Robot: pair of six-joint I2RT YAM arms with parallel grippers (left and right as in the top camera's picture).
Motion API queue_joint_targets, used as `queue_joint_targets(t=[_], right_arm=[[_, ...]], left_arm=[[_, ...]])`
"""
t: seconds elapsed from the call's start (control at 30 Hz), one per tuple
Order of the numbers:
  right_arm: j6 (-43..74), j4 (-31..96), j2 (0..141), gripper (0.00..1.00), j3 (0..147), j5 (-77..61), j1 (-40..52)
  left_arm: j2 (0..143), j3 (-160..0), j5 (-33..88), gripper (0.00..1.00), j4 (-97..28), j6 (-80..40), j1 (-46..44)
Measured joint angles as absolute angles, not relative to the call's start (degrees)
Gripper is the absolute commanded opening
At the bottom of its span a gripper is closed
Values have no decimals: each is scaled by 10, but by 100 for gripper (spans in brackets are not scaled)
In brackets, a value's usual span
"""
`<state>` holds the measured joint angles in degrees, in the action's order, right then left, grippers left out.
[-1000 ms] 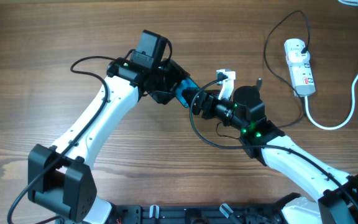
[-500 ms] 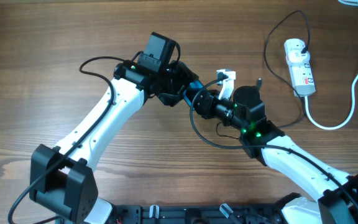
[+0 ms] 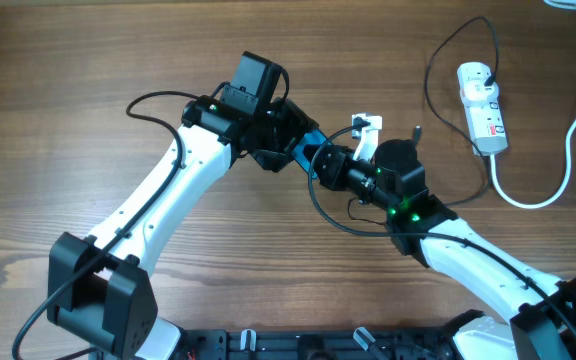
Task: Plug charger to phone and switch on socket
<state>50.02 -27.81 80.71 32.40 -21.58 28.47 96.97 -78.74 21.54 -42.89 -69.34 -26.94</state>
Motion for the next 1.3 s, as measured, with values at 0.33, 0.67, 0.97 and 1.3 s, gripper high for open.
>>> queue_joint_targets(t=[0.33, 0.67, 0.97, 1.3], right_arm=[[686, -288, 808, 4, 322, -254, 250], [974, -310, 808, 4, 322, -363, 237], [1162, -403, 808, 4, 322, -467, 237], [1183, -433, 808, 4, 322, -483, 237]], left_arm=[[947, -788, 226, 100, -433, -581, -197], [818, -790, 152, 100, -571, -474, -126], [778, -790, 122, 100, -633, -477, -112], [780, -713, 274, 80, -489, -568, -128]])
